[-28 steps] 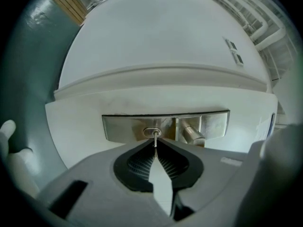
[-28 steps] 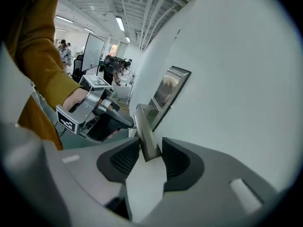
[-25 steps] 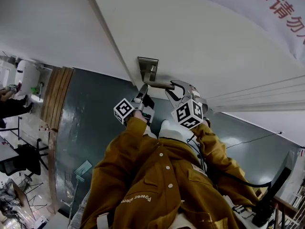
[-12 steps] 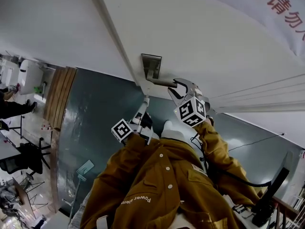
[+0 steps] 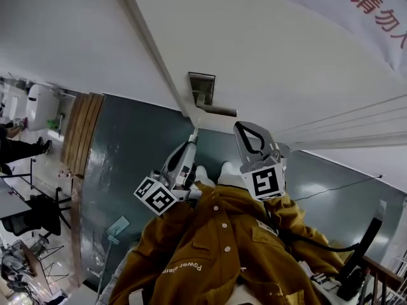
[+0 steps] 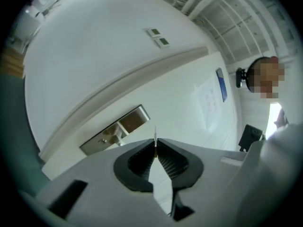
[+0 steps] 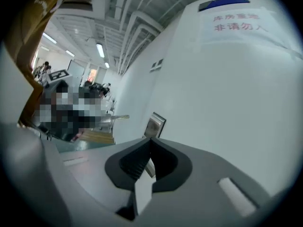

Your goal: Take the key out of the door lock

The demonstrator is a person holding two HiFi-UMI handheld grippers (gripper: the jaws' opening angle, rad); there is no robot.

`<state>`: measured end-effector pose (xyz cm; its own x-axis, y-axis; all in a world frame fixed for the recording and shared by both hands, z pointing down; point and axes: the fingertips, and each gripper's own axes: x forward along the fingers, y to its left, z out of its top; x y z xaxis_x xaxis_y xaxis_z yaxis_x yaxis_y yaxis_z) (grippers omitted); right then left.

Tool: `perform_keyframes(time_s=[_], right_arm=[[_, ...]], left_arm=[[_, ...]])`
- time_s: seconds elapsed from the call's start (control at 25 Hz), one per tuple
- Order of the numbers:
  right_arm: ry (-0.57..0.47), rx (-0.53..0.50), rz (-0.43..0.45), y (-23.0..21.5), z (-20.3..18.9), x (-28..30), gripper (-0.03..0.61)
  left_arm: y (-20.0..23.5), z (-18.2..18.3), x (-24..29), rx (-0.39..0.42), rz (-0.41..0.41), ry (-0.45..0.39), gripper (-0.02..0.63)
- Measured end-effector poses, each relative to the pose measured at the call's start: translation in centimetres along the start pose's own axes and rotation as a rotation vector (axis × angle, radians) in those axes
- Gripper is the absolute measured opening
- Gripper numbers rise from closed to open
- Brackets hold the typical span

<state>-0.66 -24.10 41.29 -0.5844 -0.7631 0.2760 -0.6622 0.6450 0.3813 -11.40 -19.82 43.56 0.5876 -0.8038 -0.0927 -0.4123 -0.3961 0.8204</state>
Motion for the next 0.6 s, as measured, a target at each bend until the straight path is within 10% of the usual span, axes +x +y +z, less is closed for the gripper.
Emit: perform_keyframes(time_s=[0.28,0.6], right_arm=[[-0.199,0.330,-0.099,-1.4,2.1,-2.8,0.005],[-0.129,0.402,-0.090,-1.2,0.2,-3.3,0.005]], left_arm=[[-4.9,-0.1,1.4,0.464,0.004,0.079,0.026],[-5.3,-1.3,2.1,0.543,0.015,0.122,0.026]])
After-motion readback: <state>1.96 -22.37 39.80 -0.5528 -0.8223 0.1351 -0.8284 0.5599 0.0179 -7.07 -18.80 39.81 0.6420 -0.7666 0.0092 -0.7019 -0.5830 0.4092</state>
